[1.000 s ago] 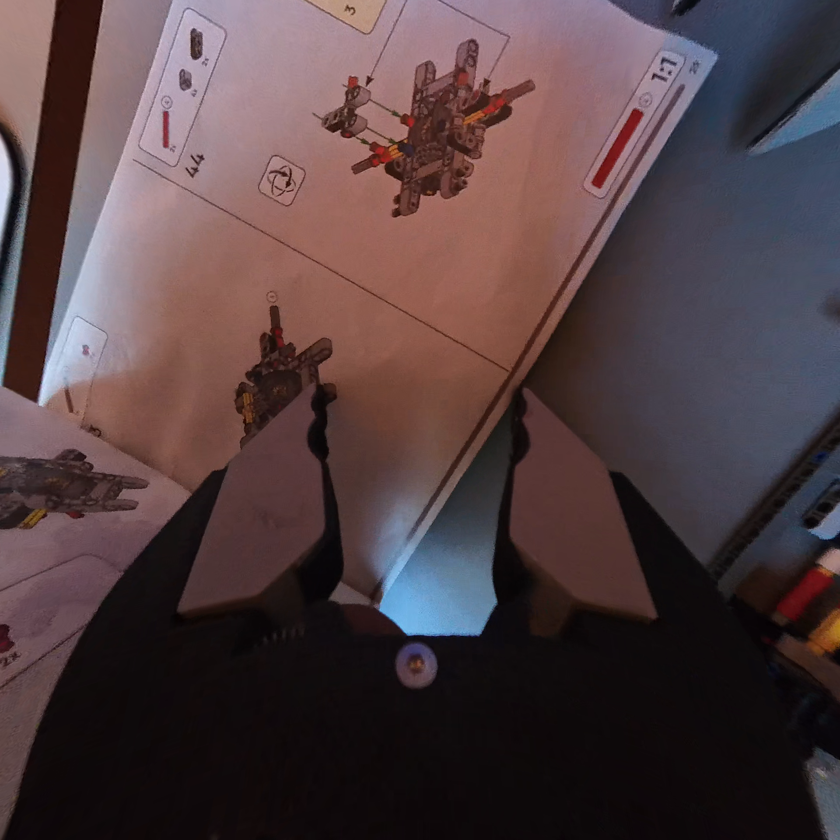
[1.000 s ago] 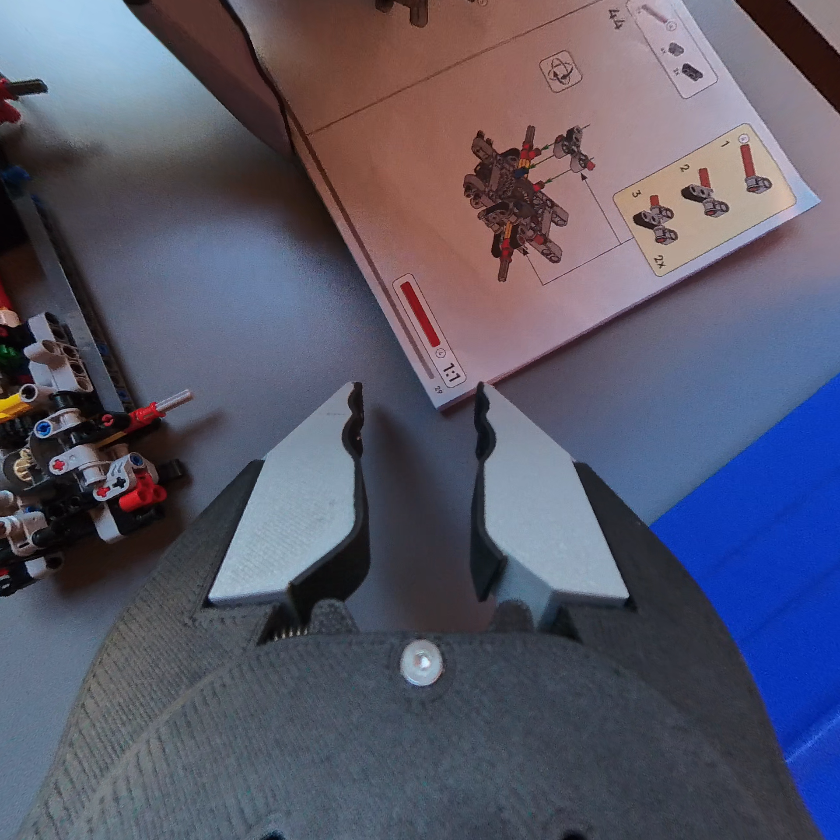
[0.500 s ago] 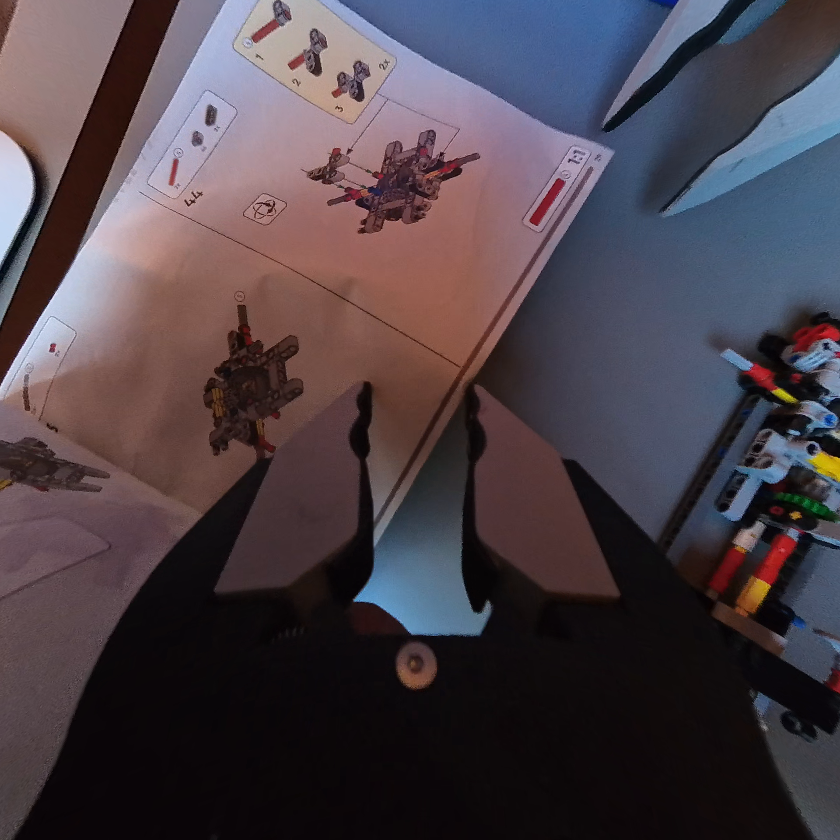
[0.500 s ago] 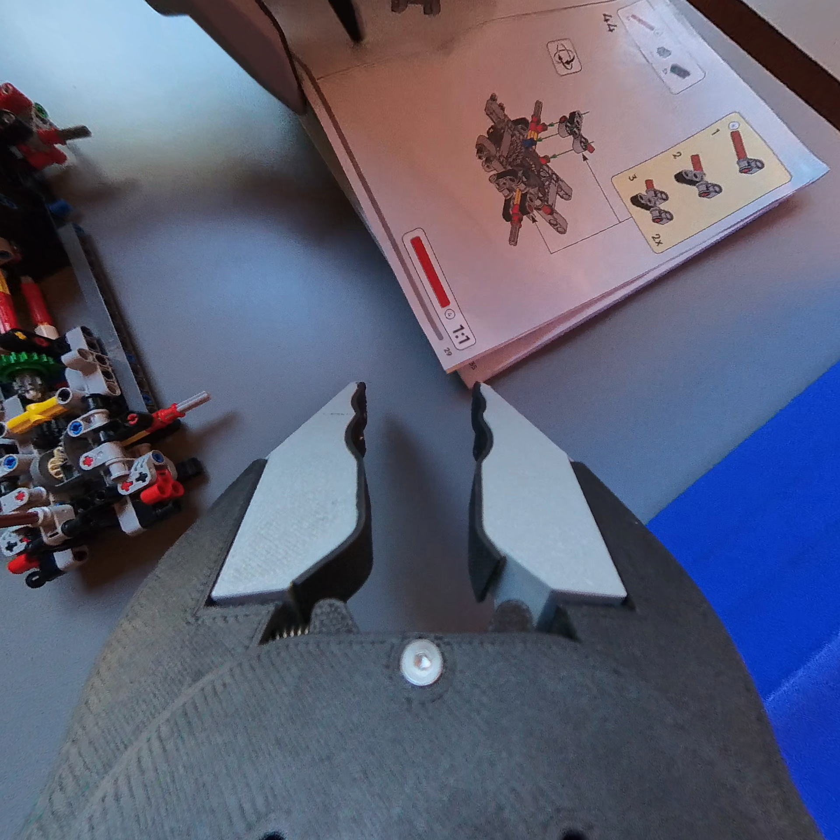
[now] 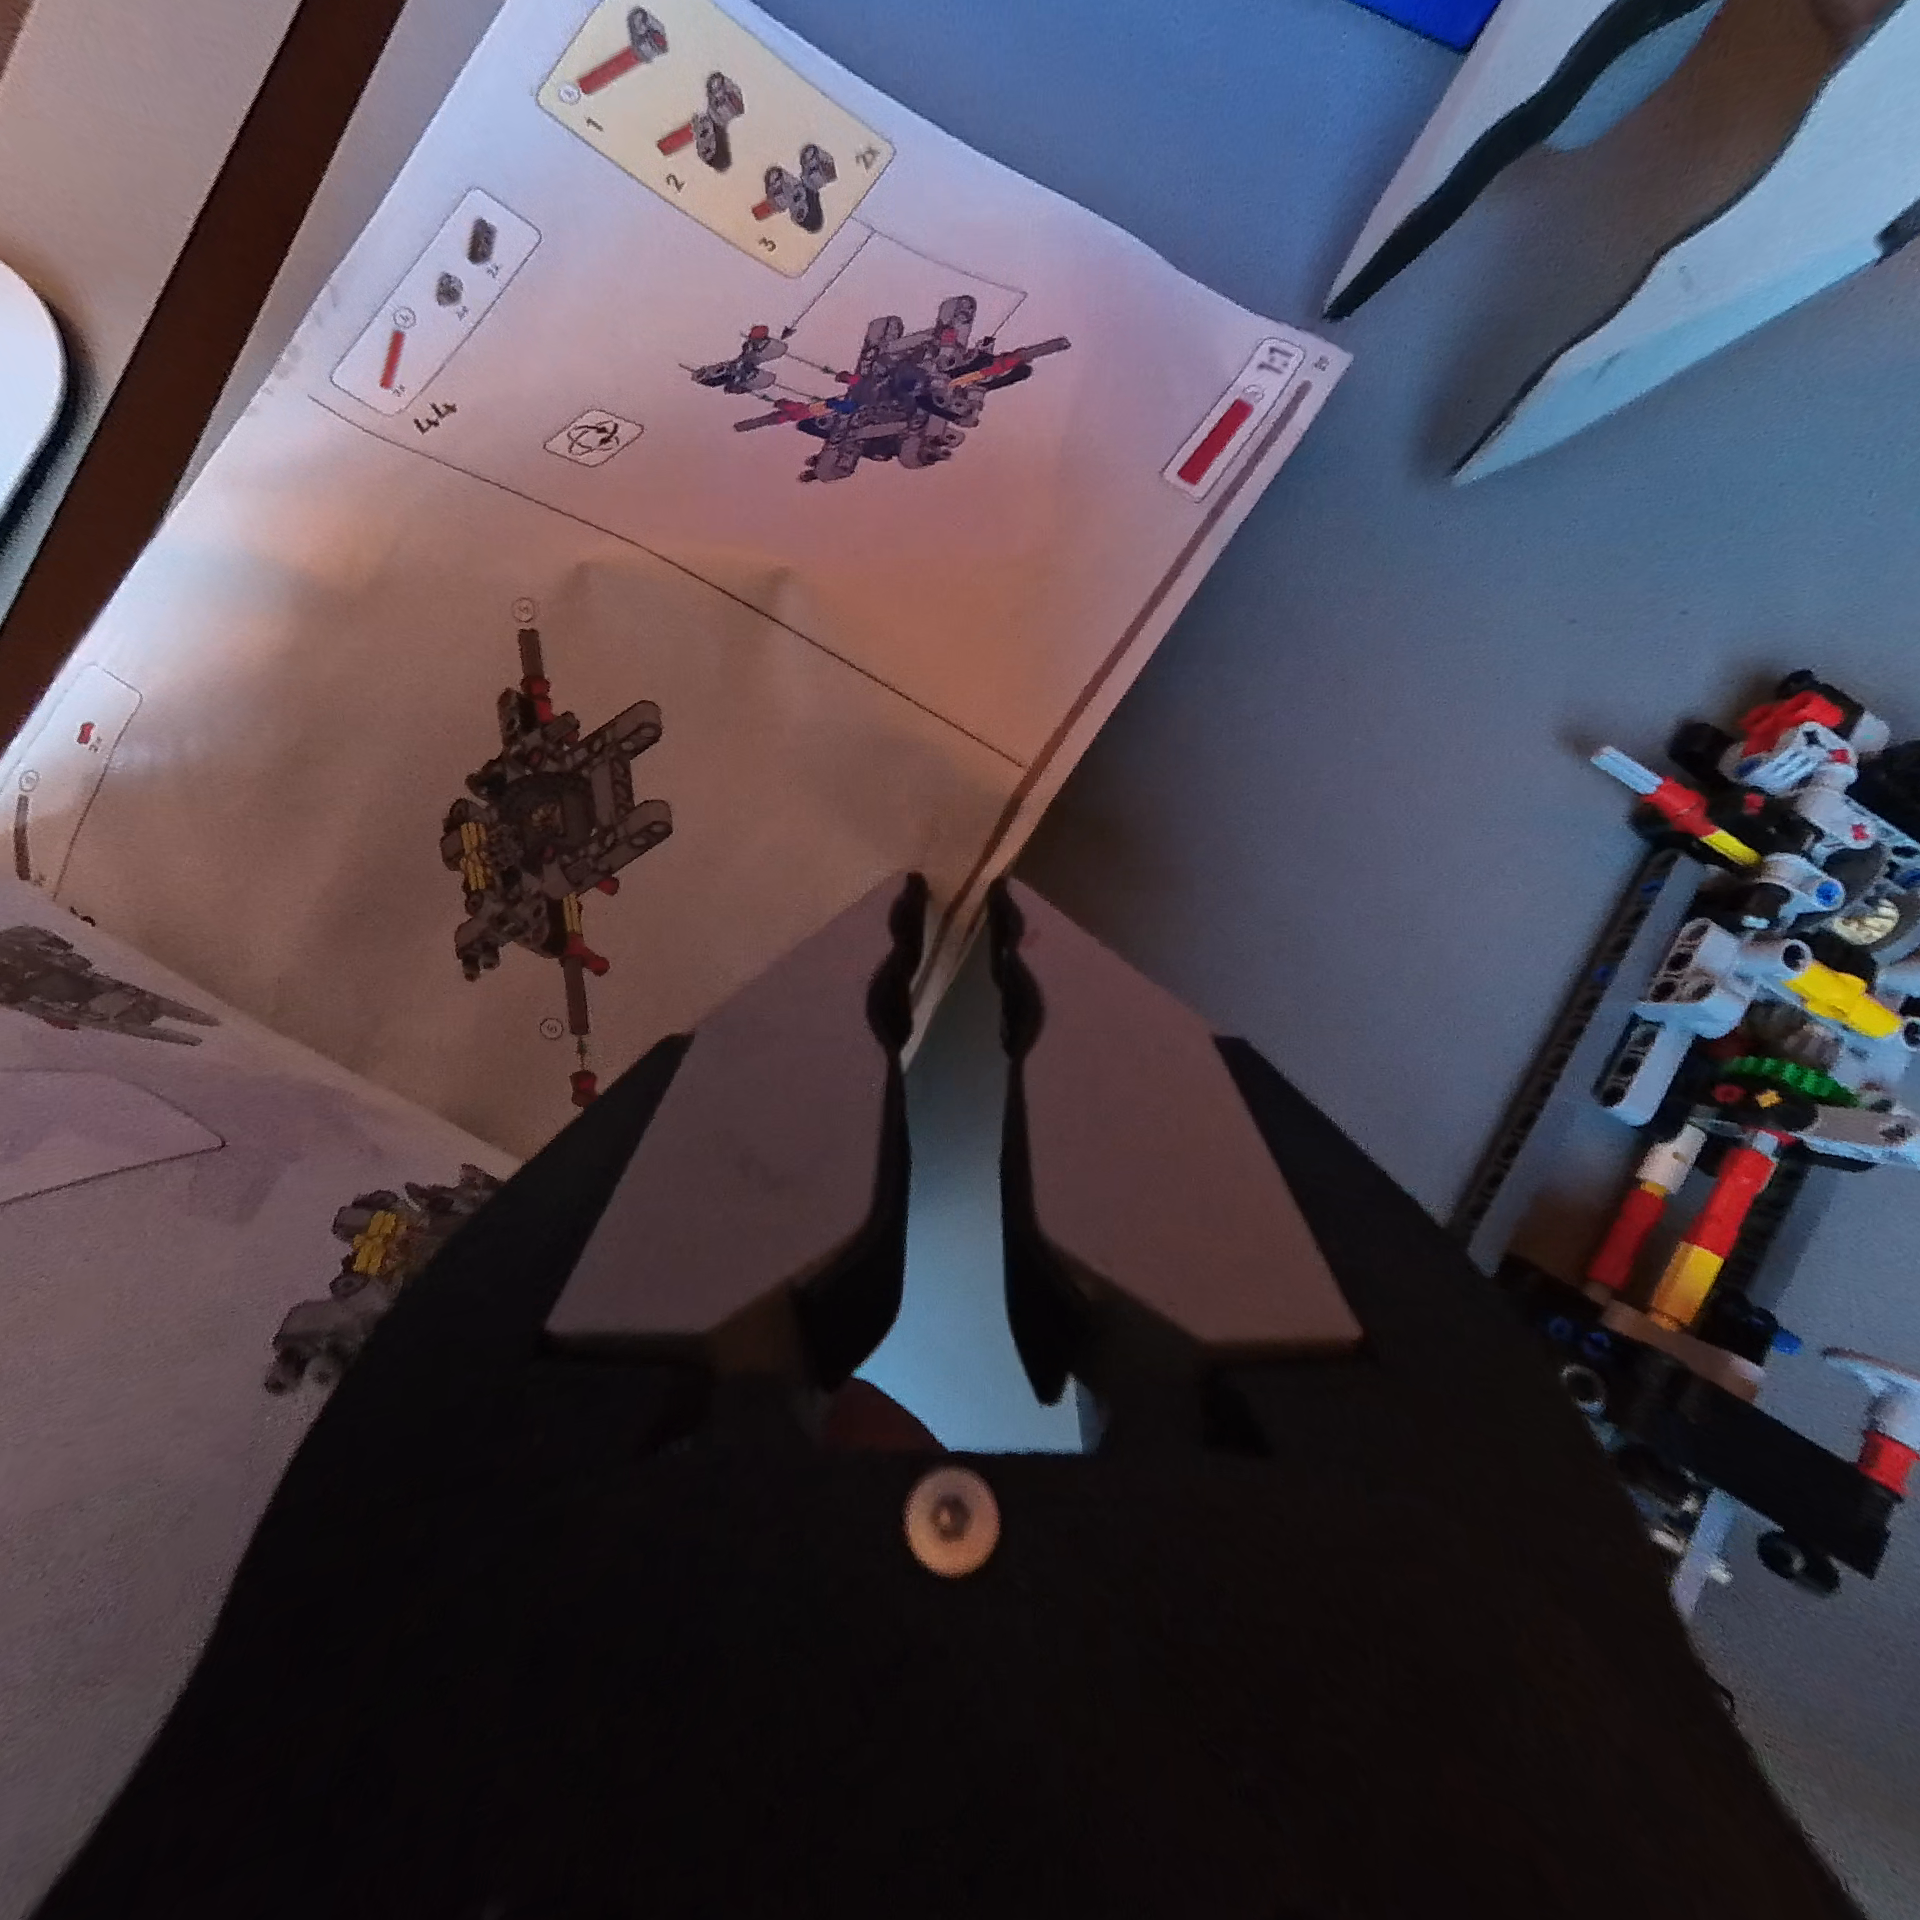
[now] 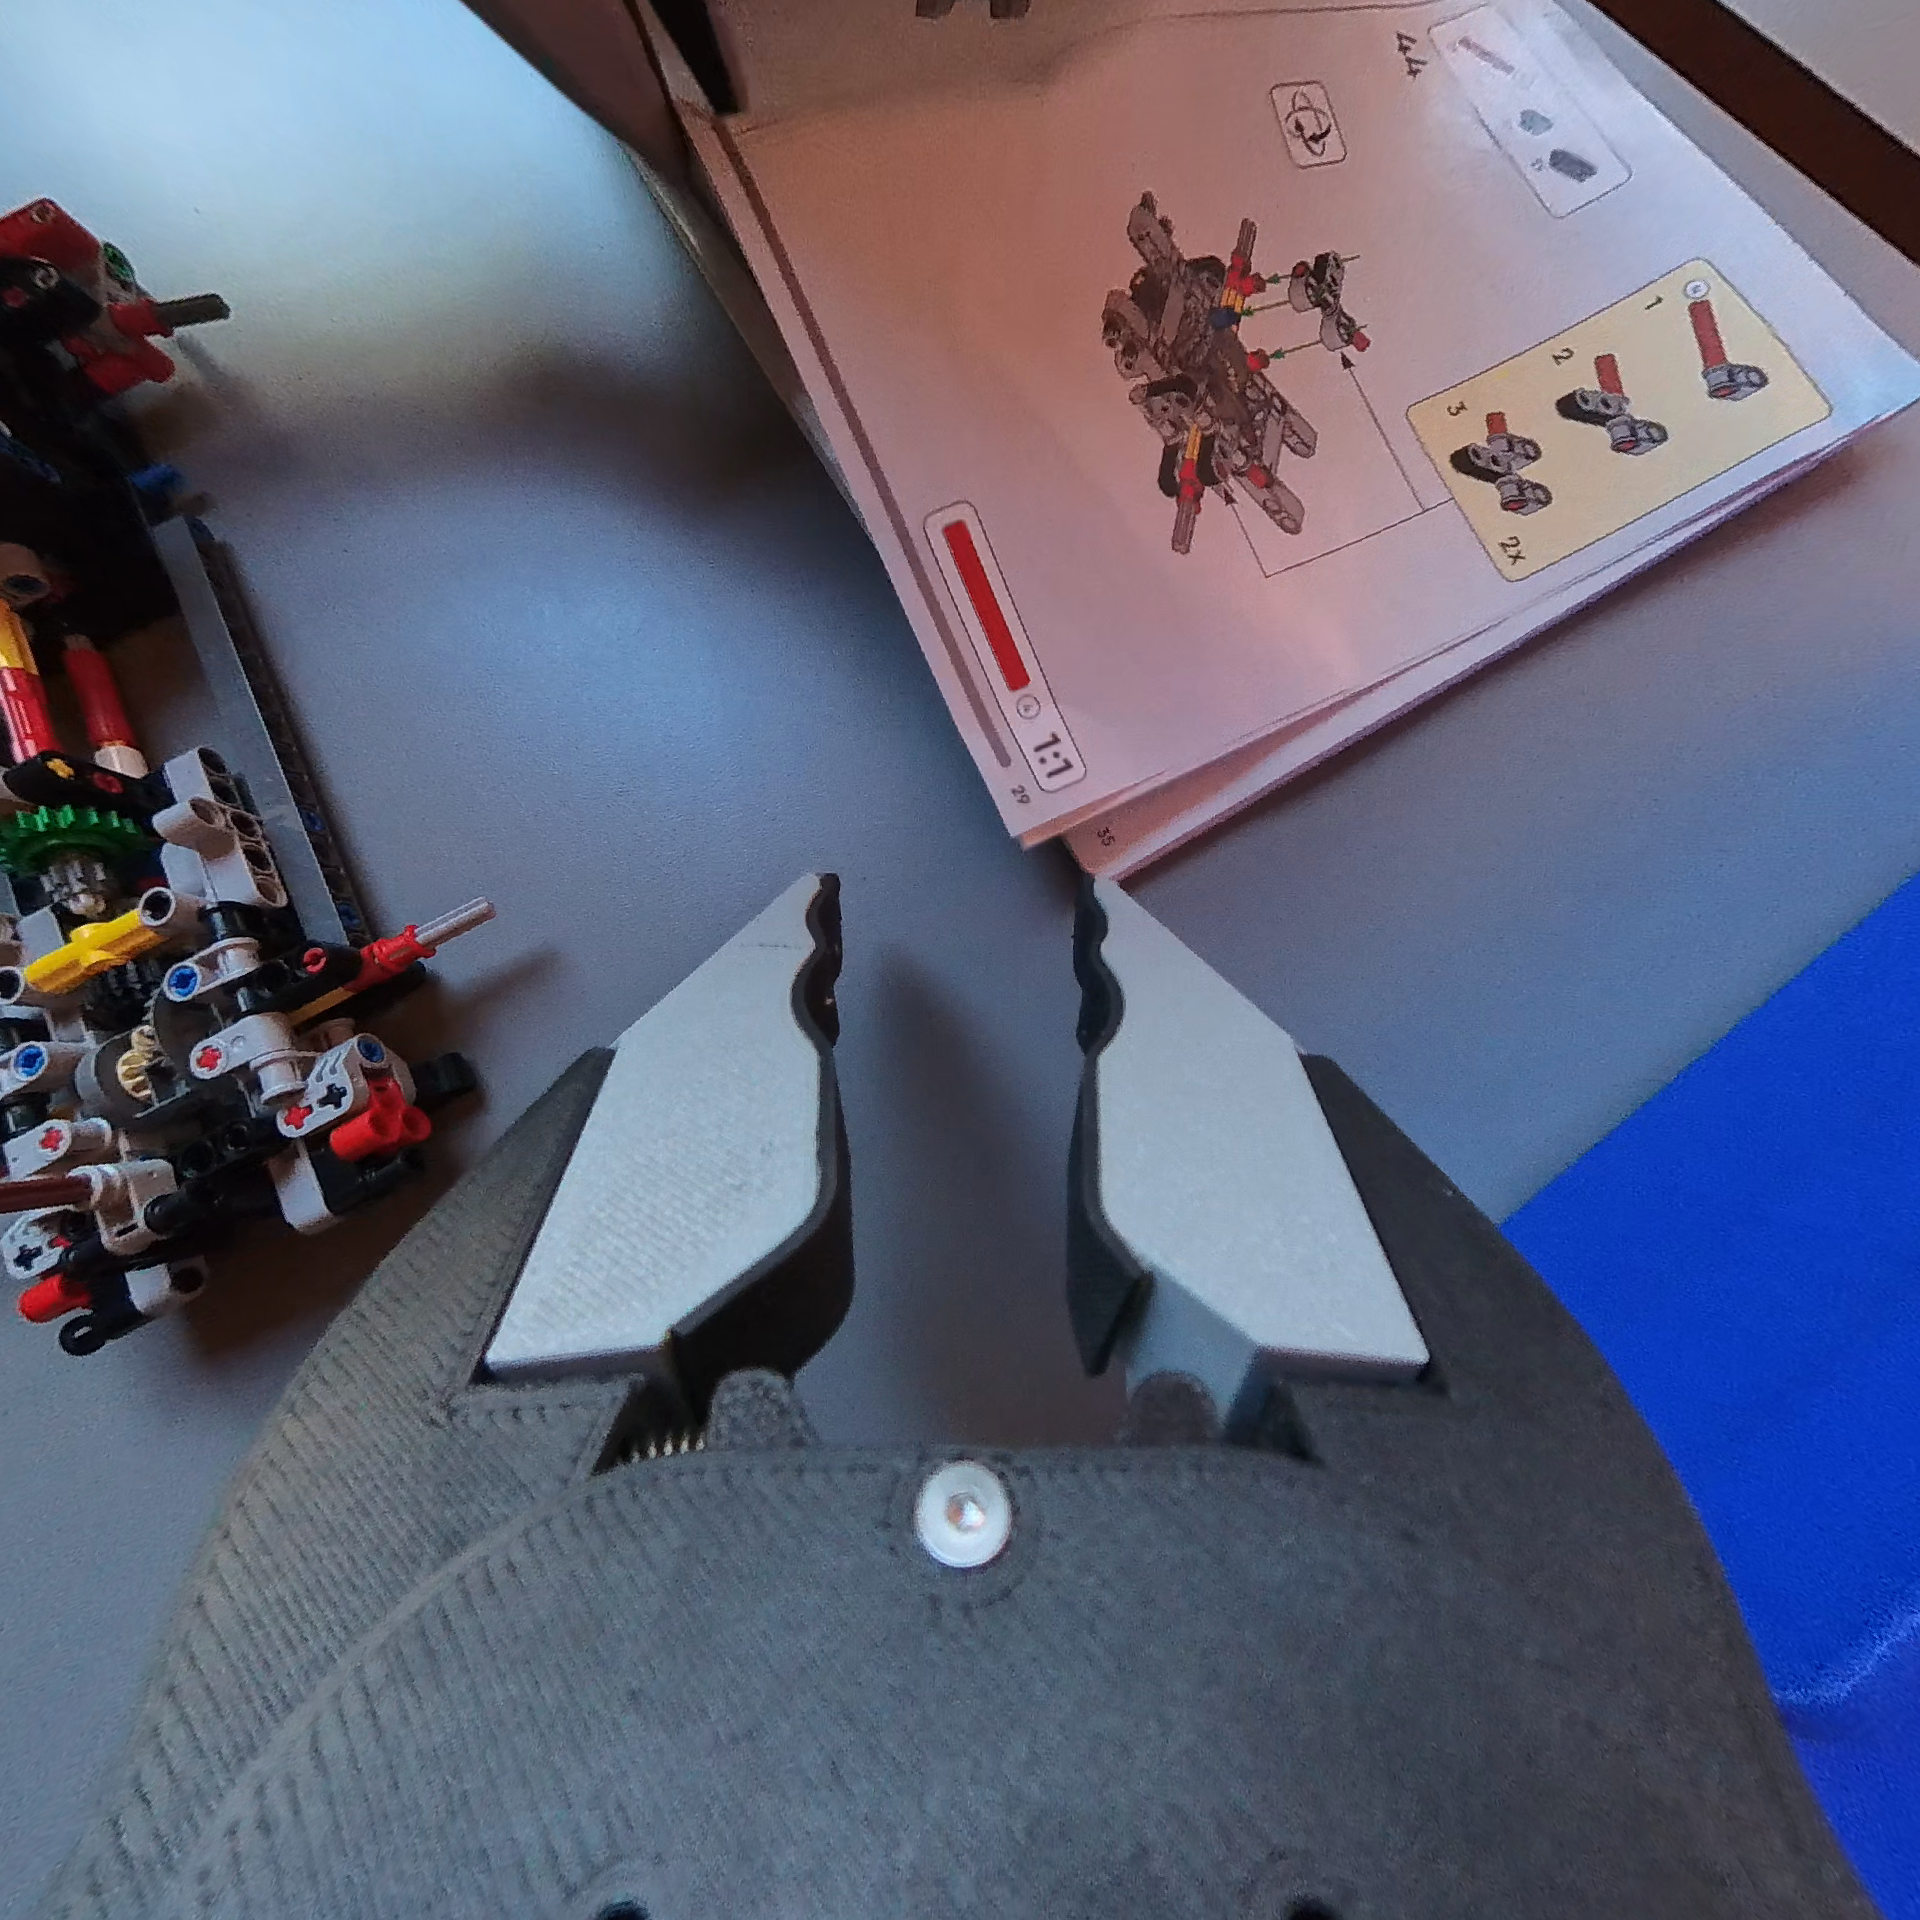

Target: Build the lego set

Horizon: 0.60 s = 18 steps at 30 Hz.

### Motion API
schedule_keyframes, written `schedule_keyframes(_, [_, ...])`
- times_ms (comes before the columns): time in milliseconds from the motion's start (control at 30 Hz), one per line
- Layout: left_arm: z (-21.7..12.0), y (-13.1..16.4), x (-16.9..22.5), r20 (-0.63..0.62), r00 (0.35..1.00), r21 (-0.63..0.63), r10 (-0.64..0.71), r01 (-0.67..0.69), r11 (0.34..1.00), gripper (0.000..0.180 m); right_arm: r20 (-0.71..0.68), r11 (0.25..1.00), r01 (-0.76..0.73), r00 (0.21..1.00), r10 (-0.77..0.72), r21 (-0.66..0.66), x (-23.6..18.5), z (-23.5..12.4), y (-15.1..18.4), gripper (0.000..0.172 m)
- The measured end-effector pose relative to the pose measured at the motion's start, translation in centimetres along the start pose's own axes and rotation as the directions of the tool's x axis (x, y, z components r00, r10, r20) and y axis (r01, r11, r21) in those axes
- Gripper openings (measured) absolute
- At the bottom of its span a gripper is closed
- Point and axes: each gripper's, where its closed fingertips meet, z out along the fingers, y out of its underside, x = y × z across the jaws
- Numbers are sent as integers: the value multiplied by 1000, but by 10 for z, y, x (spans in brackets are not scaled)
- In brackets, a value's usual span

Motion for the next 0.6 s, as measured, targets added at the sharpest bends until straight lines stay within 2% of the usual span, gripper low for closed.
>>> schedule_keyframes(100, [-6, -4, -2, 15, 1000, 25, -10, 9, 1000, 0, -2, 1000, 4, 1000, -4, 1, 0, 1, 0, 43])
schedule_keyframes(167, [-13, -8, -8, 56, 997, 72, -49, 45, 996, 0, -11, 1000, 12, 1000, -11, 7, 0, 1, 0, 42])
schedule_keyframes(267, [-34, -14, -17, 139, 980, 219, -142, 109, 970, 0, -26, 1000, 20, 999, -19, 17, 1, 2, -1, 41])
schedule_keyframes(333, [-53, -13, -23, 179, 955, 347, -236, 163, 923, 0, -21, 999, 22, 1000, -21, 28, -1, 3, -4, 41])
schedule_keyframes(400, [-75, -7, -33, 185, 911, 472, -367, 246, 847, 0, -23, 999, 28, 999, -27, 41, -3, 3, -6, 41])
schedule_keyframes(467, [-99, 6, -48, 124, 833, 594, -540, 374, 713, 0, -26, 998, 28, 999, -27, 52, -3, 4, -9, 41])
schedule_keyframes(533, [-111, 29, -61, 25, 731, 651, -681, 505, 566, 0, -22, 997, 25, 999, -24, 69, -5, 4, -12, 42])
schedule_keyframes(600, [-114, 54, -71, -38, 642, 654, -766, 595, 467, 0, -13, 996, 21, 1000, -20, 84, -8, 4, -17, 42])
